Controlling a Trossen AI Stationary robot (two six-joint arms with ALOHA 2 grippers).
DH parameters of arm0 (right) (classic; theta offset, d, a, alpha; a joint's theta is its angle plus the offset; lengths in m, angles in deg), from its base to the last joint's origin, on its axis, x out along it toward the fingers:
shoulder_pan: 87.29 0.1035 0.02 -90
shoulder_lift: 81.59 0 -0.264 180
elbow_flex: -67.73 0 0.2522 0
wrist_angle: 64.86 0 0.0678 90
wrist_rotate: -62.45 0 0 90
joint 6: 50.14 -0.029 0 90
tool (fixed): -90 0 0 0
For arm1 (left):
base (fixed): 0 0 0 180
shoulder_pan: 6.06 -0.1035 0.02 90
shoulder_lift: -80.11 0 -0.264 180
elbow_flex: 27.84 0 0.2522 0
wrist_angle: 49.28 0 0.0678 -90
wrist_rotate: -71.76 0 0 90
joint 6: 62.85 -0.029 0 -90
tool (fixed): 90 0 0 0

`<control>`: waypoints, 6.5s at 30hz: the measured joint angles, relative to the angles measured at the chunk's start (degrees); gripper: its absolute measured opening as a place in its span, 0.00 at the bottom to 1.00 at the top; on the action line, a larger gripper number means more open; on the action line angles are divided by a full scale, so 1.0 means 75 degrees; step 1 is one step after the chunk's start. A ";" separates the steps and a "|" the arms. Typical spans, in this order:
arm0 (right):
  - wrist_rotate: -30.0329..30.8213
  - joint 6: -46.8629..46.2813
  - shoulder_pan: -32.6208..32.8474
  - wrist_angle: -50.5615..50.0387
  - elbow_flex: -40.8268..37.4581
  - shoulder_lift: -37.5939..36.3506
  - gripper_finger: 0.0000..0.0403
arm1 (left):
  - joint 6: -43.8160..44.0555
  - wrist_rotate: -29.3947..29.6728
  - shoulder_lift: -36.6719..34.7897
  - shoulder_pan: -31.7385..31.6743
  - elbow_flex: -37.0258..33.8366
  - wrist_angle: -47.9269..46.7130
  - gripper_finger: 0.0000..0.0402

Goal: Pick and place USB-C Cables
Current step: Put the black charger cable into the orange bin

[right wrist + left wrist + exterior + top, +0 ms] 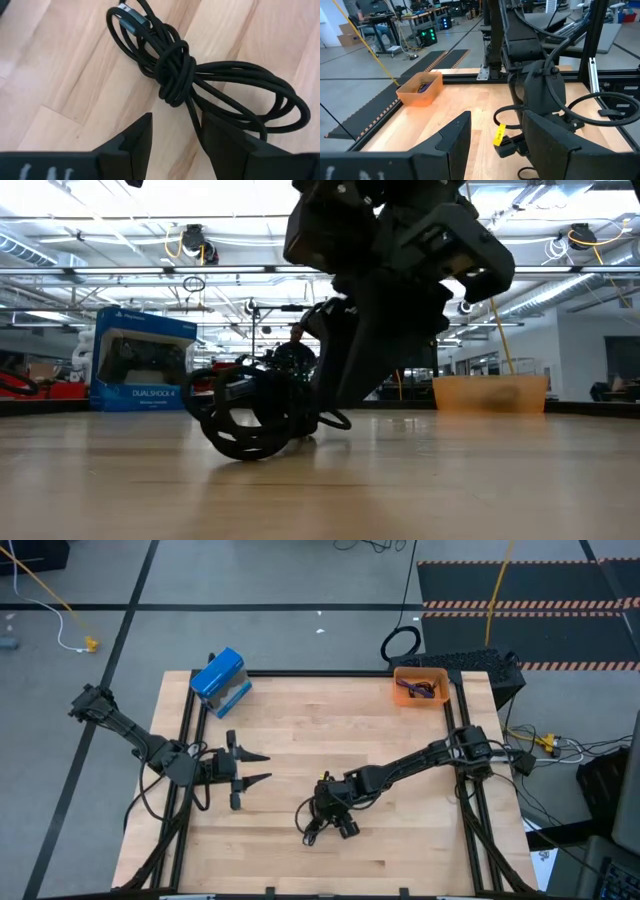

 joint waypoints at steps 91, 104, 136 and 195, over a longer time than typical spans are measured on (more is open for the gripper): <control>0.1623 -0.0199 -0.0236 -0.0577 -0.0003 -0.0137 0.02 | 0.6067 -0.3356 0.6493 -0.1081 0.0026 0.2792 0.49; 0.1623 -0.0414 -0.0182 -0.0591 -0.0003 -0.0165 0.07 | 0.5304 -0.3816 0.6399 -0.1278 0.0015 0.2718 0.12; 0.4026 -0.1524 0.0773 0.2957 -0.3323 -0.5129 0.45 | -0.3697 -0.1448 0.3027 -0.1687 0.0020 0.2130 0.12; 0.3247 -0.2005 0.0063 0.9823 -0.5117 -0.4642 0.42 | -0.5267 -0.1515 0.3864 -0.1600 0.0023 0.4792 0.12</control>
